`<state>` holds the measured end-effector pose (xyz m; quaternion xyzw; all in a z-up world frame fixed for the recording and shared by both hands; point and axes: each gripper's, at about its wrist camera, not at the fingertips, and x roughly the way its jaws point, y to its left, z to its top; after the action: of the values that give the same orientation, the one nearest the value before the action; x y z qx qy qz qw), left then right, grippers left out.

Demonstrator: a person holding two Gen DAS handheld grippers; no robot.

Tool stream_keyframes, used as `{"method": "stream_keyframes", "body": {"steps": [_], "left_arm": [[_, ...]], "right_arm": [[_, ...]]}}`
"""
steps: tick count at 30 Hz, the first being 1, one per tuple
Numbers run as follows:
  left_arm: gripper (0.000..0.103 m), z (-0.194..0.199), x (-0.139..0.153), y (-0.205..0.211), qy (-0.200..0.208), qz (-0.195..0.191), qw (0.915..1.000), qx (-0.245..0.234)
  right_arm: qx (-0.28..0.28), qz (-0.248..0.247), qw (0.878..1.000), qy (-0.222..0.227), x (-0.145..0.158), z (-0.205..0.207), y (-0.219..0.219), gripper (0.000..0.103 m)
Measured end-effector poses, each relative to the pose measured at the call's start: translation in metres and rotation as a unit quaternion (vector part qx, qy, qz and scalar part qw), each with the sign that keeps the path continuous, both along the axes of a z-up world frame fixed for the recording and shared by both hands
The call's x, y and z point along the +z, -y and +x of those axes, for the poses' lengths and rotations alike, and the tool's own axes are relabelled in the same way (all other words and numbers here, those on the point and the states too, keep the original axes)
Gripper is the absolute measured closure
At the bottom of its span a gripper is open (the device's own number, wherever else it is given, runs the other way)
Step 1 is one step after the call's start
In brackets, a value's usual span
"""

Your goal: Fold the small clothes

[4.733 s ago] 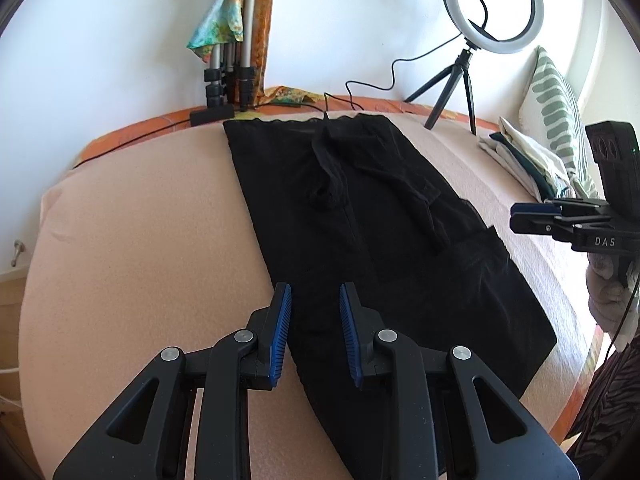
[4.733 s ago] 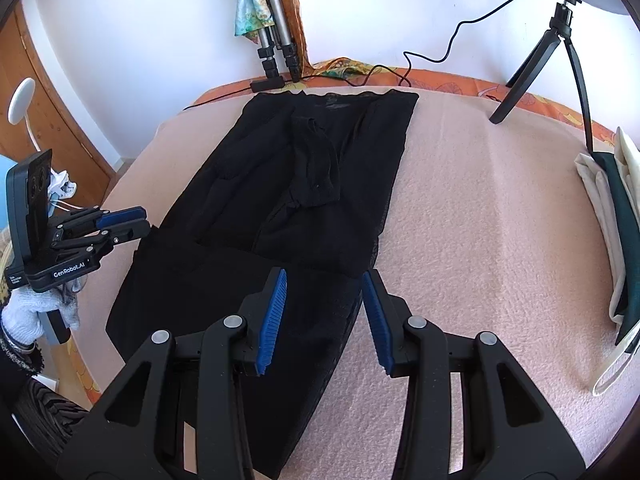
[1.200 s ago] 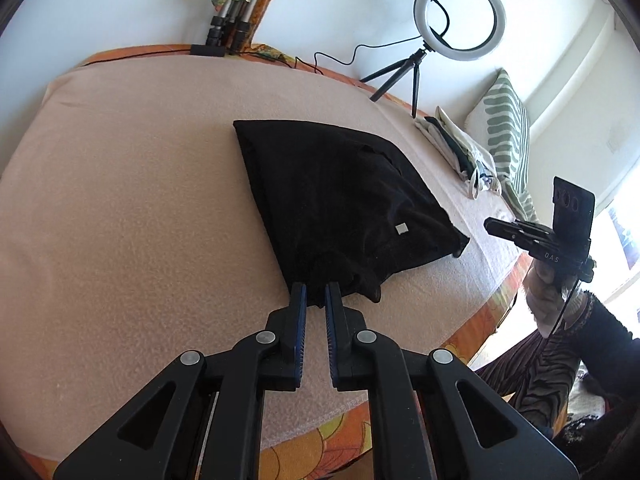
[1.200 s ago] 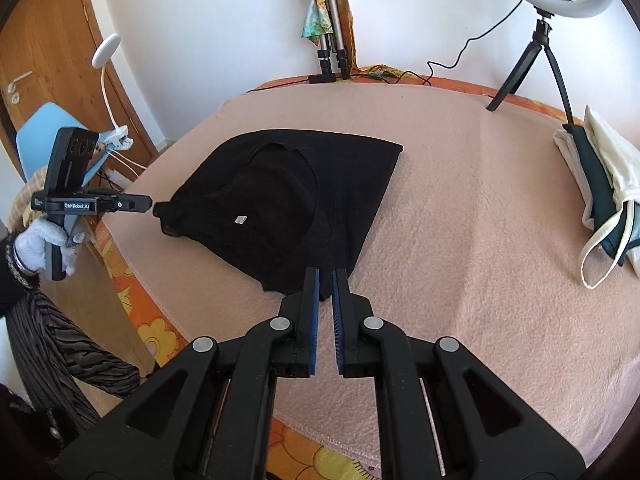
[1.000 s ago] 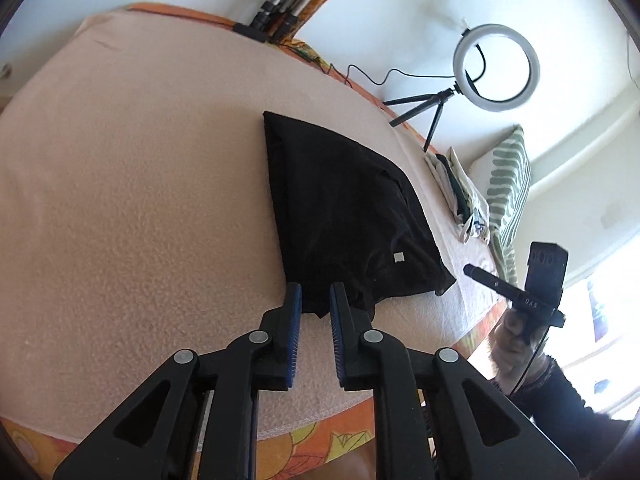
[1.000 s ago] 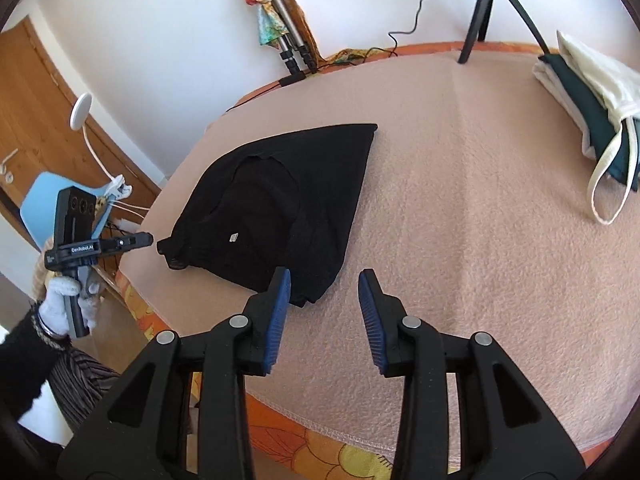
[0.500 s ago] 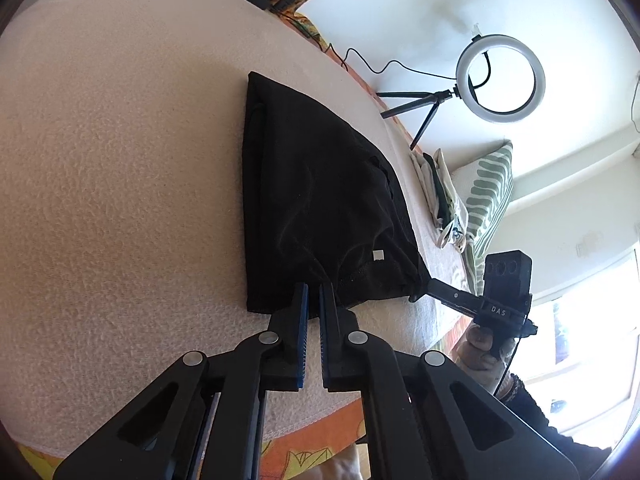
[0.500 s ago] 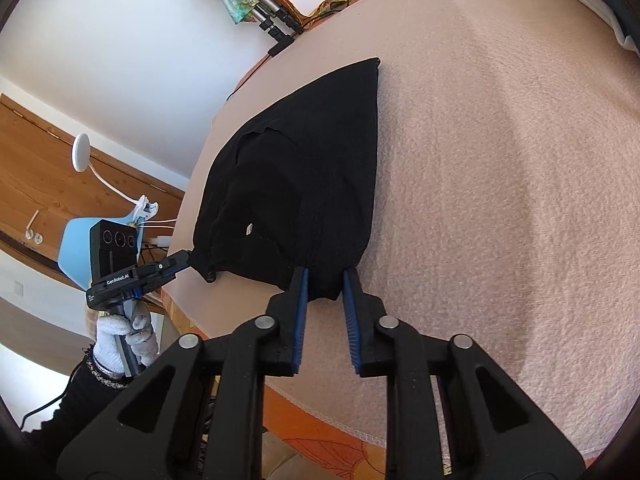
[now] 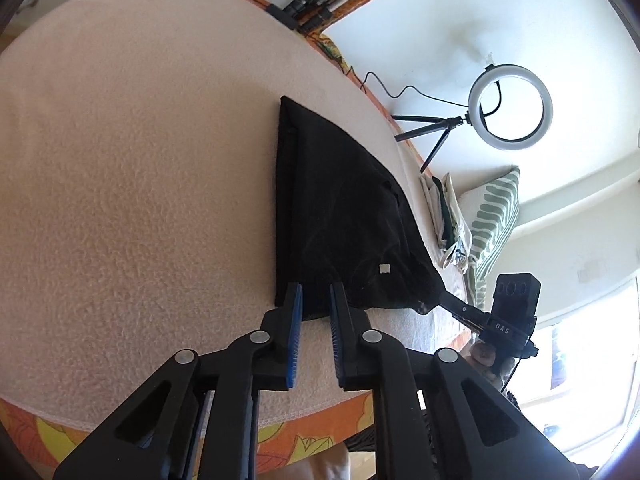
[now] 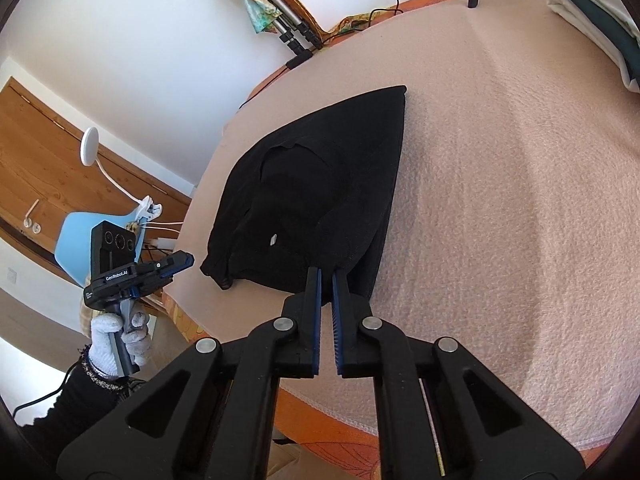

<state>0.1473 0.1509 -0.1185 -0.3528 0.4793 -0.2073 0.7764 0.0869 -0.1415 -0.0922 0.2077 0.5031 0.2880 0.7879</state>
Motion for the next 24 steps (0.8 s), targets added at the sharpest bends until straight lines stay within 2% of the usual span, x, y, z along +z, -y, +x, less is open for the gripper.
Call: {"method": "stream_keyframes", "body": {"steps": [2,4,9,11,12,13,16,18,20,22,24], "left_arm": [[0.072,0.001,-0.006,0.002,-0.011,-0.007,0.9999,0.002],[0.065,0.004,-0.014,0.004,-0.032,-0.004,0.9994,0.013],[0.065,0.012,-0.016,0.011,-0.027,-0.017,0.9994,0.014],[0.074,0.014,-0.014,0.017,-0.017,-0.018,0.9997,0.007],[0.083,0.014,-0.014,0.020,-0.012,-0.014,0.9998,-0.001],[0.100,0.015,-0.014,0.022,-0.009,-0.011,0.9999,-0.007],[0.101,0.013,-0.009,0.020,0.001,-0.002,1.0000,-0.004],[0.101,0.009,0.003,0.013,0.019,0.001,0.9998,0.002],[0.100,0.007,0.010,0.005,0.031,0.021,0.9993,0.005],[0.100,0.005,0.002,0.001,0.020,0.054,0.9983,0.007],[0.101,0.004,-0.012,-0.002,0.001,0.059,0.9982,0.009]], "right_arm": [[-0.001,0.004,1.000,-0.006,-0.003,0.002,0.002,0.097],[0.001,0.006,1.000,-0.002,-0.001,0.002,0.002,0.097],[0.011,0.000,1.000,0.004,0.001,0.001,-0.004,0.097],[0.013,-0.006,1.000,0.002,-0.002,0.000,-0.005,0.097],[0.013,-0.007,1.000,0.001,-0.004,0.000,-0.005,0.097],[0.013,-0.007,1.000,-0.002,-0.005,0.001,-0.006,0.097],[0.009,-0.004,1.000,-0.006,-0.006,0.002,-0.005,0.097],[0.005,0.012,1.000,-0.006,-0.001,0.002,-0.002,0.097],[0.004,0.033,0.999,0.002,0.007,0.000,0.003,0.097],[0.006,0.014,1.000,0.011,0.011,-0.003,0.005,0.097],[0.013,-0.018,1.000,0.001,0.003,-0.004,0.003,0.097]]}}
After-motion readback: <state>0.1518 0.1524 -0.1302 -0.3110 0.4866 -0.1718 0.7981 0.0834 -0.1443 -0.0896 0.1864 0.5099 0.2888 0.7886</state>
